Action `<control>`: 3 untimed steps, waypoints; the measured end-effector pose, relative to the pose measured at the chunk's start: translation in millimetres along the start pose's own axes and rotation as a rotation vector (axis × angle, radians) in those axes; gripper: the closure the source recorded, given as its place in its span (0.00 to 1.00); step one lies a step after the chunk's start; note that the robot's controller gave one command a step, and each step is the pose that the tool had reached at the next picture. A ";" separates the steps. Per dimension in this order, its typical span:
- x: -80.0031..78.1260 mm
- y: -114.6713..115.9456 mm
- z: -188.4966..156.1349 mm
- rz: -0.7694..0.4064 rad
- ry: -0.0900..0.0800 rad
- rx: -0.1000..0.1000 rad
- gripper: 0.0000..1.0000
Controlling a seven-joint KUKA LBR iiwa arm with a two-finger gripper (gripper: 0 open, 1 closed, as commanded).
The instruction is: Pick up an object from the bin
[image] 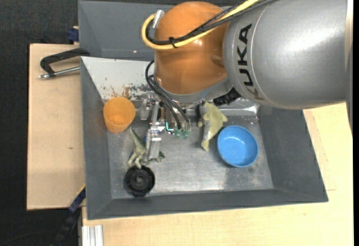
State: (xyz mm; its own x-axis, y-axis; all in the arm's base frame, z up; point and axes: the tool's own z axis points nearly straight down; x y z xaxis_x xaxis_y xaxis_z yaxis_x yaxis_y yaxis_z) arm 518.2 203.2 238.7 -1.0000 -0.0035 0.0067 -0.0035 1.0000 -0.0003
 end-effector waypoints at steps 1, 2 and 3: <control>-64.7 -70.0 168.4 -0.303 -0.008 -0.004 0.00; -65.7 -68.1 166.6 -0.303 -0.011 -0.002 0.00; -66.6 -66.7 165.2 -0.302 -0.011 -0.002 0.00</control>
Offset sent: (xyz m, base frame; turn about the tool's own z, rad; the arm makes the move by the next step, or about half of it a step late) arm 0.0630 -0.0722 -0.1687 -0.3024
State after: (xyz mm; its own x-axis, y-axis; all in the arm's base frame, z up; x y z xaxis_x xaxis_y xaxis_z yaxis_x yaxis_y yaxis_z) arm 583.9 136.7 73.1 -0.9537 -0.3008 -0.0042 -0.3008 0.9537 0.0021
